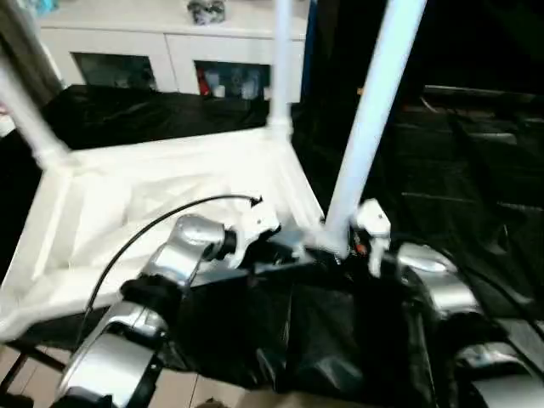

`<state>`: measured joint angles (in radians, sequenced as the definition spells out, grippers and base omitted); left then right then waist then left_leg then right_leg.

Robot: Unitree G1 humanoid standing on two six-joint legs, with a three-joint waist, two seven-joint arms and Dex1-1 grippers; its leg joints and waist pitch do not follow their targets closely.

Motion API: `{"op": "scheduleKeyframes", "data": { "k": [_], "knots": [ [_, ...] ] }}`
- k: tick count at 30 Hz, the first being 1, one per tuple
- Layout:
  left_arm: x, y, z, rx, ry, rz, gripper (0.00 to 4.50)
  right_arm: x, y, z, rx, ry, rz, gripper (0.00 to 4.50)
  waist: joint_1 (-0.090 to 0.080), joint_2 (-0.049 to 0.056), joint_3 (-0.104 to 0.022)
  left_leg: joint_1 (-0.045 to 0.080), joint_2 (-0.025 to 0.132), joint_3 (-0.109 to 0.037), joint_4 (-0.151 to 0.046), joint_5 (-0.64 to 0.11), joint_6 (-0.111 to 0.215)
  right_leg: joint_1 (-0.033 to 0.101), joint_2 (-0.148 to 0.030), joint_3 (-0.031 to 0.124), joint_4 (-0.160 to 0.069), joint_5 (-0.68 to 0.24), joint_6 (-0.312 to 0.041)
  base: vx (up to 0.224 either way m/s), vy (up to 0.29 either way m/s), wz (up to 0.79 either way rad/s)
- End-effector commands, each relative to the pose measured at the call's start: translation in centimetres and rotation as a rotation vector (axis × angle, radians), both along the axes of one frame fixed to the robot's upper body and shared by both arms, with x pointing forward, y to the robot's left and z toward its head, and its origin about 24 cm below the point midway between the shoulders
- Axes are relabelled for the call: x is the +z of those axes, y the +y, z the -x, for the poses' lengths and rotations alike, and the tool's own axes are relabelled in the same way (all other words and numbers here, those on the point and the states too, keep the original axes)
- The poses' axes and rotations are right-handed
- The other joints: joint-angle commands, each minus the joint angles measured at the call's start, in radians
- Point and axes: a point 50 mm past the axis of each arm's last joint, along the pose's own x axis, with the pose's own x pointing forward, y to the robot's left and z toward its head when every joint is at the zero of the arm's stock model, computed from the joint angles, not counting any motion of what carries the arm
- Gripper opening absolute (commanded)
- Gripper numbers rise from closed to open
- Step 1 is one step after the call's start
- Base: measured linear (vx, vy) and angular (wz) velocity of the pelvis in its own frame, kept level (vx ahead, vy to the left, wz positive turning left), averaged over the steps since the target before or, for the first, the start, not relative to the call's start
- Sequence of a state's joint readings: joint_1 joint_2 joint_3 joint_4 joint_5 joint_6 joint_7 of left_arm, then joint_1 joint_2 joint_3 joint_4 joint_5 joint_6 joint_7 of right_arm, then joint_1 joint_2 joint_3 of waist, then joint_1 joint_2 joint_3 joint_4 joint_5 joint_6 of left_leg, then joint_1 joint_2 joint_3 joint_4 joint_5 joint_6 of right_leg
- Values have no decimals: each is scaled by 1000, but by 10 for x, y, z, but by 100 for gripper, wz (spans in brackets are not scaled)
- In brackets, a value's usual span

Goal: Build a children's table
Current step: Rotate leg to tighten

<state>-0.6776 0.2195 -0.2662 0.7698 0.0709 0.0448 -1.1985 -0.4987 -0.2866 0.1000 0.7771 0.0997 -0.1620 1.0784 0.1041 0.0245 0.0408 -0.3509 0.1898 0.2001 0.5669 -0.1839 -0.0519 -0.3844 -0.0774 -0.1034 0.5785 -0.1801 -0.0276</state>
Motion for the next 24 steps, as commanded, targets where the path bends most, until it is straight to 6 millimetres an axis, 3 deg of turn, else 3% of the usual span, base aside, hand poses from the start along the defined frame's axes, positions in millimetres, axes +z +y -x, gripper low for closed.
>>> {"op": "scheduleKeyframes", "data": {
  "k": [1,6,8,11,12,18,19,22,24],
  "knots": [
    [15,-17,0,-90,-52,57,0,-22,18,25,232,142,55,392,4,-5,-51,9,59,-24,-60,-233,91,42,-88,58,-75,-283,-202,0,0,0],
    [16,-10,0,-110,-42,46,0,-22,11,38,363,212,65,392,14,-7,-50,13,60,-24,-62,-241,80,39,-89,61,-77,-312,-196,0,0,0],
    [16,-9,0,-117,-37,46,0,-21,11,40,379,220,63,360,16,-7,-52,10,60,-26,-62,-232,80,41,-91,60,-75,-306,-193,0,0,0],
    [17,-7,2,-129,-26,46,0,-20,10,43,389,239,46,357,19,-9,-54,8,62,-27,-62,-211,81,43,-91,60,-70,-276,-196,0,0,0],
    [17,-7,2,-131,-25,46,0,-19,11,43,392,244,44,328,19,-8,-54,7,61,-27,-61,-209,81,42,-91,60,-70,-271,-197,0,0,0],
    [15,-7,3,-131,-20,50,0,-20,12,45,387,258,31,290,23,-13,-54,7,60,-26,-60,-197,80,43,-92,60,-69,-272,-196,0,0,0],
    [15,-8,3,-122,-21,54,0,-20,13,44,359,260,17,286,24,-18,-53,7,60,-25,-60,-196,80,43,-93,60,-70,-281,-193,0,0,0],
    [15,-9,2,-90,-28,59,0,-22,15,38,283,250,8,279,24,-15,-53,7,60,-26,-61,-195,76,41,-94,60,-71,-297,-186,0,0,0],
    [14,-13,-4,-2,-52,59,0,-26,19,23,93,222,16,278,20,-15,-49,9,60,-27,-64,-218,59,37,-95,59,-76,-335,-183,0,0,0]
  ]
}}
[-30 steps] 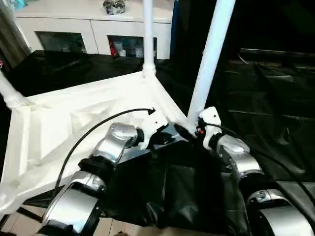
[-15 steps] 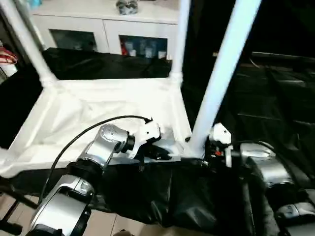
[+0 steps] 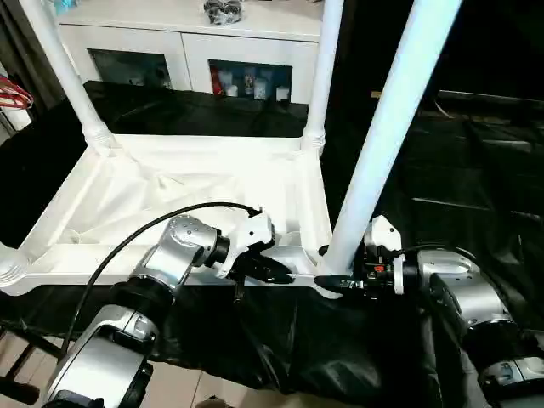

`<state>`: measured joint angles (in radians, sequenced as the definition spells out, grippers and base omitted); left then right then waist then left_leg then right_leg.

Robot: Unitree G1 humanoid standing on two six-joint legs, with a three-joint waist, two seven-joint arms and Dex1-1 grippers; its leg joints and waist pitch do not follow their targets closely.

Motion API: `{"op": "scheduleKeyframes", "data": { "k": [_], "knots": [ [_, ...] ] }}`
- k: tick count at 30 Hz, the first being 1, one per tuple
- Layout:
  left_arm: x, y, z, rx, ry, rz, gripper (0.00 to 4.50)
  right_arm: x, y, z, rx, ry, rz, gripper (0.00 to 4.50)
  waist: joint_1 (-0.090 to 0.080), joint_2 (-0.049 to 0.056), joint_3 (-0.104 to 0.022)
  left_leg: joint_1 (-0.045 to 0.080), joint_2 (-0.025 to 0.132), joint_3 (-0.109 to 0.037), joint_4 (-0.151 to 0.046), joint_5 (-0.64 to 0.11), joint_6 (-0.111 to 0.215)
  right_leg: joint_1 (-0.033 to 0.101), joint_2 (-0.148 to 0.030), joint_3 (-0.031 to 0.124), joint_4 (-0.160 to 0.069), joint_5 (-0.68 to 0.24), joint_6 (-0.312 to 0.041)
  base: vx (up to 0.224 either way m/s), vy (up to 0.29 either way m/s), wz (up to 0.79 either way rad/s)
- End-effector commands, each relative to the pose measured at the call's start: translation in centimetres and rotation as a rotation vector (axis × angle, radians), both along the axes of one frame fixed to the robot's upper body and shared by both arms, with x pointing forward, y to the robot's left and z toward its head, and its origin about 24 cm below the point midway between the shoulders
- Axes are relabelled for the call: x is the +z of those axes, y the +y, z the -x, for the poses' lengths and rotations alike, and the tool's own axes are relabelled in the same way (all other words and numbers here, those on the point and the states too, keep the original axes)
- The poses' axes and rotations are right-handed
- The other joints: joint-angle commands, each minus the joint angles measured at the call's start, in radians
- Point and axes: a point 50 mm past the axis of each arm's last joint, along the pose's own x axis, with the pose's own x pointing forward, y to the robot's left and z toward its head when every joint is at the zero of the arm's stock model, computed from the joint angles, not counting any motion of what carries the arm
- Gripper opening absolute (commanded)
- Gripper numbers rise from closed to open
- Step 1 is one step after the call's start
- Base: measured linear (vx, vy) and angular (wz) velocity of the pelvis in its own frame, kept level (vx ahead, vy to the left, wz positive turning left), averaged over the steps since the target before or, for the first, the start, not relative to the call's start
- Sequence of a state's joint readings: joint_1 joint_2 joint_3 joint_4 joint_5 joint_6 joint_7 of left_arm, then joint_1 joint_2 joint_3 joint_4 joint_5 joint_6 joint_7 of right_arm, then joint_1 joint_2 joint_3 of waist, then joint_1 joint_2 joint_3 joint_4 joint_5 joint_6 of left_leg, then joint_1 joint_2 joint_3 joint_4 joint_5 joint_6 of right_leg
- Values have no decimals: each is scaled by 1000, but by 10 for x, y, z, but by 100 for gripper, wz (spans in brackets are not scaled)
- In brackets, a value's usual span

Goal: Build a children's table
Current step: Rotate leg to tighten

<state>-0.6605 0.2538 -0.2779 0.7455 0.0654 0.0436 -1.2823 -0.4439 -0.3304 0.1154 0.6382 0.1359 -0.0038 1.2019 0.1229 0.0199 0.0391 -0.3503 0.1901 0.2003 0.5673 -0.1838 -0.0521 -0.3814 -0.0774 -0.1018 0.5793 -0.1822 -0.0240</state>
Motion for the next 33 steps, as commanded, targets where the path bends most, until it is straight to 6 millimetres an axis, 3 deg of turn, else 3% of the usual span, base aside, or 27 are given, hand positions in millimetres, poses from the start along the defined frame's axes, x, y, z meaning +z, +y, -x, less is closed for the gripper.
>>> {"op": "scheduleKeyframes", "data": {
  "k": [1,5,9,12,13,15,19,21,22,24,29,33],
  "knots": [
    [15,-23,-12,87,-87,74,0,-29,26,6,-54,107,37,277,-7,-11,-46,7,57,-30,-67,-236,43,36,-96,56,-80,-376,-175,0,0,0],
    [15,-40,-23,242,-134,58,0,-36,31,-21,-426,69,115,276,-39,-9,-40,16,50,-38,-70,-308,2,29,-97,51,-100,-511,-132,-27,1,-3],
    [15,-47,-27,300,-136,63,0,-38,35,-28,-547,63,146,275,-47,-10,-42,17,48,-37,-68,-317,15,25,-95,54,-104,-499,-126,0,0,0],
    [17,-58,-32,369,-146,76,0,-35,51,-34,-635,50,117,275,-50,-10,-44,15,47,-34,-67,-302,21,24,-93,56,-99,-462,-141,0,0,0],
    [17,-61,-32,376,-149,78,0,-34,57,-35,-636,51,92,275,-47,-8,-45,16,48,-34,-66,-292,23,24,-94,57,-98,-442,-146,0,0,0],
    [16,-63,-32,369,-159,75,0,-33,63,-34,-614,61,43,331,-46,-6,-46,13,49,-33,-67,-288,30,27,-93,58,-95,-409,-155,0,0,0],
    [16,-62,-30,344,-158,78,0,-31,63,-32,-569,57,20,351,-42,-5,-50,9,51,-30,-66,-255,48,34,-91,61,-80,-289,-192,0,0,0],
    [16,-61,-27,291,-154,88,0,-29,55,-30,-512,18,37,391,-39,2,-48,9,50,-28,-64,-258,53,34,-91,60,-83,-294,-192,0,0,0],
    [16,-60,-27,288,-154,89,0,-29,55,-30,-510,17,38,391,-39,-1,-50,7,49,-27,-63,-255,56,37,-90,60,-81,-289,-189,0,0,0],
    [15,-58,-24,233,-149,97,0,-28,47,-28,-465,-7,45,391,-36,2,-51,6,50,-28,-62,-245,62,39,-91,59,-81,-279,-191,0,0,0],
    [14,-52,-16,112,-120,112,0,-26,32,-20,-323,-30,60,391,-30,0,-56,-1,53,-23,-54,-170,104,45,-86,57,-62,-153,-231,0,0,0],
    [13,-46,-12,55,-104,108,0,-24,26,-13,-206,-30,55,391,-23,3,-54,2,57,-22,-57,-192,106,41,-89,57,-67,-202,-229,0,0,0]
  ]
}}
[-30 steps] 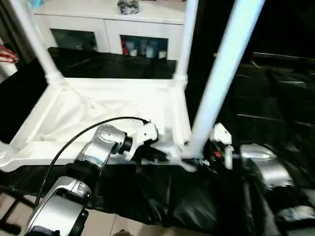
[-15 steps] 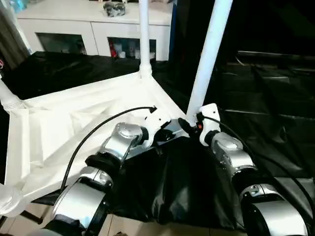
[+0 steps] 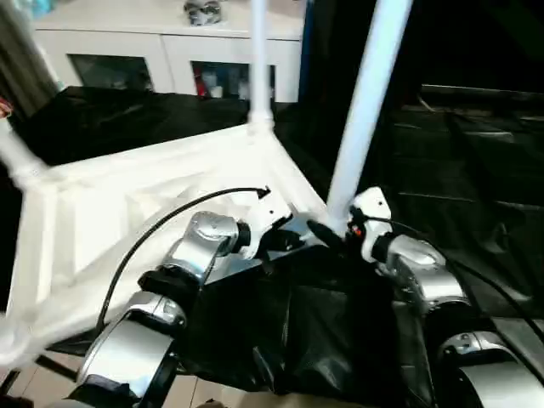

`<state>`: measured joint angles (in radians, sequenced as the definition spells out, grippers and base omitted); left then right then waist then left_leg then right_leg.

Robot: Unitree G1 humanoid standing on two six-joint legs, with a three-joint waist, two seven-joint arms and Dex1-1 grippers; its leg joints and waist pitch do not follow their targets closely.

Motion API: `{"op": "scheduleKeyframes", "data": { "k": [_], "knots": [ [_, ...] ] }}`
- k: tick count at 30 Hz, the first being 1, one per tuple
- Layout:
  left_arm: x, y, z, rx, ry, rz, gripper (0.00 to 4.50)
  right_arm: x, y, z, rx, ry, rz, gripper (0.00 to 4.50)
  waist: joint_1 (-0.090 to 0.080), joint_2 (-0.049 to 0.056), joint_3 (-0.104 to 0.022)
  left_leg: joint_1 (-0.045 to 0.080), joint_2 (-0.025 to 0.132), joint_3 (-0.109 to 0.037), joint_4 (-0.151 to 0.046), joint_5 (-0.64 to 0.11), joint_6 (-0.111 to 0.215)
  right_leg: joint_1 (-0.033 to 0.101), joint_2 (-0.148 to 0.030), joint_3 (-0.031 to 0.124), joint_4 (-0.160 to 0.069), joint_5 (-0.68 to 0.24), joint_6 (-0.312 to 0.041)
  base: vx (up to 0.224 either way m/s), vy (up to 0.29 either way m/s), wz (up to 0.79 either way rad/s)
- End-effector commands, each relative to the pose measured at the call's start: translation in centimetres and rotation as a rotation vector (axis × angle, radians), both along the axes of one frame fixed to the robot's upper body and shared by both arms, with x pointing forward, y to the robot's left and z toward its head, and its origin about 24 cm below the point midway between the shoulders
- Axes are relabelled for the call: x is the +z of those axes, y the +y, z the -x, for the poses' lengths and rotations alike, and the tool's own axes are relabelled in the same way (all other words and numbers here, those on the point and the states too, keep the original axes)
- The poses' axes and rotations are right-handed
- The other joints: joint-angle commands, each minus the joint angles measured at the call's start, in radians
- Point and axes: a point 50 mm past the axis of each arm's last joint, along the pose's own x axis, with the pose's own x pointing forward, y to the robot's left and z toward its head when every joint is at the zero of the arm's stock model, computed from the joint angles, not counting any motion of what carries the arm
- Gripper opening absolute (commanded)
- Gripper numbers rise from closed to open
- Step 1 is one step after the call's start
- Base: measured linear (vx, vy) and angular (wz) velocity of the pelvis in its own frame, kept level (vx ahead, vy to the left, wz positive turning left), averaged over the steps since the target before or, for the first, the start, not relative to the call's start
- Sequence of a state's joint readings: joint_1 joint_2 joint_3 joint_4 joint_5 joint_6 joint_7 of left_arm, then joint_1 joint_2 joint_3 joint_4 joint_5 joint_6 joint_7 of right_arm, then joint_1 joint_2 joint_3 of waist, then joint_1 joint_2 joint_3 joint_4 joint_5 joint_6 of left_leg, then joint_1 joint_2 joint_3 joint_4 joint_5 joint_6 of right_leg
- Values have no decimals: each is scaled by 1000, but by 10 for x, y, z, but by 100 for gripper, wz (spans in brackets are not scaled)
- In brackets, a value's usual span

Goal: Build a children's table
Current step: Rotate leg to tighten

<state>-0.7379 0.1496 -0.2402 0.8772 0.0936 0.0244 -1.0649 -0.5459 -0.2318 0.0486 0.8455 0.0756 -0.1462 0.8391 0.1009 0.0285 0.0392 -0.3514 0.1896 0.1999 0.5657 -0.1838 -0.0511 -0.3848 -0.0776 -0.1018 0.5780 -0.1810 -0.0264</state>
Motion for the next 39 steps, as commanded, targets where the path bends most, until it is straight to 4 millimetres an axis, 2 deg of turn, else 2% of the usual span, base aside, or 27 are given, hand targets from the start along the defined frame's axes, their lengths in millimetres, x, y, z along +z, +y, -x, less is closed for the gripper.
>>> {"op": "scheduleKeyframes", "data": {
  "k": [1,2,3,5,6,10,13,16,17,18,21,22,24,25,26,29,30,31,32,34,37,38,39],
  "knots": [
    [13,-21,4,-115,-43,73,0,-21,16,17,142,101,34,391,0,-6,-53,4,58,-23,-56,-197,102,45,-88,56,-67,-215,-222,0,0,0],
    [13,-16,6,-151,-32,67,0,-19,13,24,246,110,38,391,2,-8,-51,9,58,-22,-58,-223,94,43,-87,57,-73,-249,-214,0,0,0],
    [13,-12,7,-170,-27,61,0,-19,11,29,299,114,43,391,4,-9,-51,8,58,-22,-57,-225,93,44,-87,58,-72,-254,-211,0,0,0],
    [13,-7,8,-193,-18,50,0,-19,9,36,379,127,51,391,5,-9,-50,5,58,-23,-60,-231,93,45,-88,58,-73,-273,-204,0,0,0],
    [13,-5,8,-198,-15,47,0,-19,8,38,406,135,54,375,8,-9,-50,8,58,-22,-58,-233,94,42,-89,59,-76,-283,-197,0,0,0],
    [14,4,11,-249,7,28,0,-19,6,49,525,164,74,355,13,-11,-50,8,60,-24,-61,-227,87,41,-90,60,-75,-293,-193,0,0,0],
    [14,8,11,-263,13,21,0,-19,6,52,554,177,70,324,13,-11,-51,8,60,-25,-61,-222,84,41,-90,60,-73,-284,-197,0,0,0],
    [14,11,12,-273,23,17,0,-18,6,55,579,196,58,318,14,-11,-52,7,61,-25,-60,-212,86,43,-91,60,-70,-269,-200,0,0,0],
    [14,12,13,-276,27,16,0,-18,6,56,587,202,55,297,15,-11,-52,7,61,-25,-60,-208,87,42,-91,60,-70,-262,-203,0,0,0],
    [14,13,13,-281,31,17,0,-18,6,58,598,213,53,288,14,-14,-52,6,61,-25,-60,-205,88,43,-90,60,-70,-259,-203,0,0,0],
    [14,14,13,-269,30,21,0,-18,7,59,598,217,48,275,15,-15,-52,6,61,-25,-60,-199,85,42,-91,59,-69,-262,-202,0,0,0],
    [14,13,13,-256,26,25,0,-18,8,59,588,217,42,275,15,-20,-51,5,60,-25,-60,-199,84,42,-92,59,-68,-273,-199,0,0,0],
    [14,11,11,-226,17,35,0,-19,9,56,541,213,31,274,15,-18,-51,7,60,-24,-60,-202,81,41,-92,59,-72,-289,-193,0,0,0],
    [14,10,10,-204,10,39,0,-20,9,53,507,209,25,274,15,-23,-51,6,60,-24,-60,-200,81,41,-92,60,-71,-289,-191,0,0,0],
    [14,8,8,-168,-1,40,0,-22,10,47,426,206,26,273,14,-24,-49,5,60,-25,-61,-204,74,39,-94,60,-70,-308,-189,0,0,0],
    [14,4,4,-106,-19,38,0,-24,12,37,298,195,24,273,9,-23,-44,11,59,-28,-66,-252,50,37,-95,58,-84,-399,-168,0,0,0],
    [13,0,1,-57,-26,39,0,-28,13,30,189,197,34,273,5,-22,-43,15,61,-30,-69,-258,33,31,-95,61,-85,-408,-164,0,0,0],
    [13,-3,-1,-27,-29,40,0,-30,14,26,121,200,42,273,0,-23,-42,15,58,-30,-69,-272,29,31,-94,60,-86,-420,-164,0,0,0],
    [13,-3,-1,-27,-29,40,0,-30,14,26,121,200,42,273,-8,-24,-40,13,55,-36,-72,-294,16,35,-97,56,-91,-469,-150,-54,13,-7],
    [12,-14,-7,70,-47,38,0,-36,21,17,-33,204,72,272,-22,-22,-38,13,54,-38,-71,-312,7,31,-96,55,-97,-496,-136,0,0,0],
    [13,-23,-12,159,-61,42,0,-39,28,7,-202,208,75,272,-26,-25,-39,17,51,-35,-68,-319,16,27,-96,58,-102,-497,-132,0,0,0],
    [13,-25,-13,187,-65,43,0,-39,30,4,-252,207,79,272,-29,-23,-41,18,48,-36,-67,-314,14,27,-95,57,-100,-492,-136,0,0,0],
    [13,-25,-13,187,-65,43,0,-39,30,4,-252,207,79,272,-30,-23,-42,17,48,-35,-67,-308,16,28,-94,57,-101,-484,-138,0,0,0]
  ]
}}
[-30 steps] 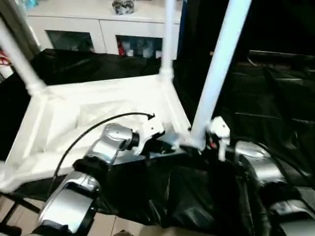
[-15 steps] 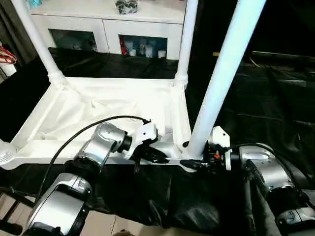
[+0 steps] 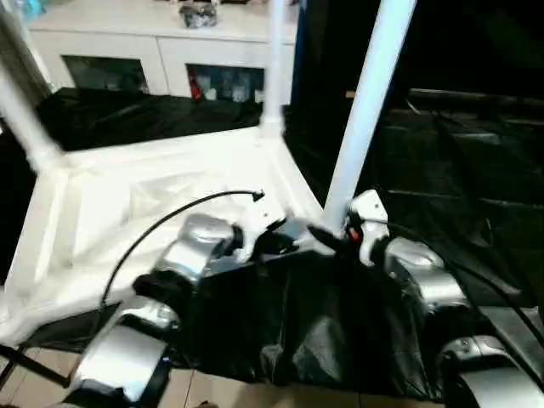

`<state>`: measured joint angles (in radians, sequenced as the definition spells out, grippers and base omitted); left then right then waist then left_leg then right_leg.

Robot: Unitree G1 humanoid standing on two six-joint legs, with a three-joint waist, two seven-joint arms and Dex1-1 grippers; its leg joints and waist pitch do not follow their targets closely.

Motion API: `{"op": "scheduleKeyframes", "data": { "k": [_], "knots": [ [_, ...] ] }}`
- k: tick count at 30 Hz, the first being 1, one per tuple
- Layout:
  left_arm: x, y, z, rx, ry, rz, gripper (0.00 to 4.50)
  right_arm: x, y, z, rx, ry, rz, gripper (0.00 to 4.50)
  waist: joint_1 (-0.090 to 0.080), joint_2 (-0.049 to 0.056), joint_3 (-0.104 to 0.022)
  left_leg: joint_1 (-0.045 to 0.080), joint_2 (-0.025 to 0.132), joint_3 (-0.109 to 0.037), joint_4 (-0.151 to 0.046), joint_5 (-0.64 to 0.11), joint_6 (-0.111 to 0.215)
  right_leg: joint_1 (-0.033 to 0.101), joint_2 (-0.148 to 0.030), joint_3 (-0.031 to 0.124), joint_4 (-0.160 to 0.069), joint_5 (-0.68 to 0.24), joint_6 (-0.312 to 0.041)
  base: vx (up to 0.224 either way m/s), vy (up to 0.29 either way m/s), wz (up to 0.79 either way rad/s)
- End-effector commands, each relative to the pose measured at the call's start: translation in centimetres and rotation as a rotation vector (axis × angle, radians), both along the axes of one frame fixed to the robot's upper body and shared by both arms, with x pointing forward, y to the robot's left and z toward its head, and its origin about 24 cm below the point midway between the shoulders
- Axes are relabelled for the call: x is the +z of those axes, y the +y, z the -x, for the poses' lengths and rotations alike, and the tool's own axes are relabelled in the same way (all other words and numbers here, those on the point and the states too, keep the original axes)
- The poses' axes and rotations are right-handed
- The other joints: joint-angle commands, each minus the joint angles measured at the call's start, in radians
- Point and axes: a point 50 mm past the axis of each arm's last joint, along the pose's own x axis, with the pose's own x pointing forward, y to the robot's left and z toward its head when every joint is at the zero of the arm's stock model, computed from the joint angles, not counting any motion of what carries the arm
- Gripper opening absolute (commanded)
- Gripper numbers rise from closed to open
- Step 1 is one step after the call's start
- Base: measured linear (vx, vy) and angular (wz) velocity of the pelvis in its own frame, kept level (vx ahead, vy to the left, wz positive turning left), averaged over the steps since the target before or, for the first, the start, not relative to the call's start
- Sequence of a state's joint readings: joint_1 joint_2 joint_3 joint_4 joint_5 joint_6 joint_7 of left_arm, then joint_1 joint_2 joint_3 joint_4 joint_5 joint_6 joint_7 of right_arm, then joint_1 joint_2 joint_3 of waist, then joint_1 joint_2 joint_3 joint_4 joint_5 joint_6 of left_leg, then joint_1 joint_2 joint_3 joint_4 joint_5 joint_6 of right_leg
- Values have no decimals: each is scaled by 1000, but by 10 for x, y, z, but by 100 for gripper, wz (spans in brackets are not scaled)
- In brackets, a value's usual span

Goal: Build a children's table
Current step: Rotate leg to tighten

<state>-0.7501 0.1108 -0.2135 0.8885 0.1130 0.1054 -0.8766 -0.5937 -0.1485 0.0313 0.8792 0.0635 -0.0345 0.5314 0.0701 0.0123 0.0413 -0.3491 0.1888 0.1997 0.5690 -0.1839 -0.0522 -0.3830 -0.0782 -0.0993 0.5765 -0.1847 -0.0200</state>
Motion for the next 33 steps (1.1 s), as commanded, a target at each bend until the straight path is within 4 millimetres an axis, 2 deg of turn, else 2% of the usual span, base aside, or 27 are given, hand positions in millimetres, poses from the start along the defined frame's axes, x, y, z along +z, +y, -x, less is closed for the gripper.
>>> {"op": "scheduleKeyframes", "data": {
  "k": [1,2,3,5,8,9,11,14,15,16,18,19,22,23,26,29,31,32,33],
  "knots": [
    [17,-24,-7,28,-68,64,0,-34,17,16,-25,150,59,272,2,-4,-44,14,51,-35,-70,-302,21,25,-94,56,-98,-459,-147,0,0,0],
    [17,-27,-7,36,-76,66,0,-32,21,14,-43,129,59,272,0,-3,-44,14,51,-34,-71,-304,20,23,-91,57,-97,-448,-150,0,0,0],
    [18,-29,-7,40,-81,67,0,-31,24,13,-50,115,58,307,-2,-5,-46,10,51,-35,-72,-302,21,28,-92,56,-93,-428,-156,0,0,0],
    [18,-32,-7,29,-82,75,0,-29,28,12,-48,108,25,342,-2,-3,-47,9,52,-31,-70,-287,32,29,-92,59,-88,-371,-173,0,0,0],
    [19,-33,-3,-30,-81,93,0,-26,31,13,-3,106,-53,351,-1,-2,-50,5,52,-30,-69,-265,49,34,-90,60,-80,-314,-190,0,0,0],
    [19,-32,-2,-40,-79,95,0,-25,30,13,11,95,-46,377,-1,-1,-51,4,52,-29,-68,-254,54,36,-90,60,-77,-285,-200,0,0,0],
    [19,-31,-2,-54,-79,98,0,-24,29,13,23,83,-38,386,-1,-1,-49,3,51,-28,-67,-255,60,37,-91,59,-78,-295,-203,0,0,0],
    [19,-26,2,-124,-78,104,0,-21,26,15,113,49,-29,386,1,4,-50,4,51,-29,-67,-259,63,38,-92,58,-81,-316,-197,0,0,0],
    [19,-24,4,-148,-75,109,0,-20,25,16,140,39,-23,386,0,0,-49,1,51,-28,-67,-257,67,39,-90,59,-80,-312,-195,0,0,0],
    [19,-22,5,-169,-66,107,0,-20,24,18,182,33,-20,386,1,3,-50,2,52,-29,-67,-253,67,39,-91,59,-79,-307,-196,0,0,0],
    [18,-16,9,-227,-52,105,0,-19,21,24,285,27,-20,386,6,4,-51,-2,53,-27,-65,-233,81,44,-90,58,-76,-283,-203,0,0,0],
    [17,-12,10,-250,-43,100,0,-18,19,27,337,26,-18,386,9,10,-53,-3,56,-26,-64,-215,88,44,-87,57,-70,-244,-213,0,0,0],
    [17,-7,12,-290,-32,94,0,-18,16,33,426,36,-23,386,15,10,-56,-2,59,-24,-61,-190,102,44,-86,57,-59,-165,-241,0,0,0],
    [18,1,13,-328,-16,79,0,-16,11,42,545,57,-39,386,21,10,-57,-1,57,-22,-58,-186,110,45,-85,56,-58,-147,-247,0,0,0],
    [19,7,13,-350,-2,68,0,-14,6,50,648,74,-38,386,25,11,-54,0,58,-23,-61,-198,114,45,-84,56,-61,-161,-245,0,0,0],
    [19,10,14,-372,10,60,0,-14,4,56,722,97,-36,386,31,11,-50,7,61,-23,-65,-245,87,39,-88,58,-72,-266,-226,0,0,0],
    [19,14,15,-388,19,56,0,-13,1,62,784,124,-34,386,33,9,-49,7,61,-25,-67,-256,76,40,-88,58,-75,-299,-214,0,0,0],
    [20,16,16,-402,29,54,0,-14,-1,65,828,149,-29,362,36,8,-50,8,62,-25,-67,-254,75,40,-89,59,-75,-303,-208,0,0,0],
    [20,16,16,-402,29,54,0,-14,-1,65,828,149,-29,362,38,8,-50,9,63,-25,-67,-252,75,38,-89,60,-75,-300,-208,0,0,0]
  ]
}}
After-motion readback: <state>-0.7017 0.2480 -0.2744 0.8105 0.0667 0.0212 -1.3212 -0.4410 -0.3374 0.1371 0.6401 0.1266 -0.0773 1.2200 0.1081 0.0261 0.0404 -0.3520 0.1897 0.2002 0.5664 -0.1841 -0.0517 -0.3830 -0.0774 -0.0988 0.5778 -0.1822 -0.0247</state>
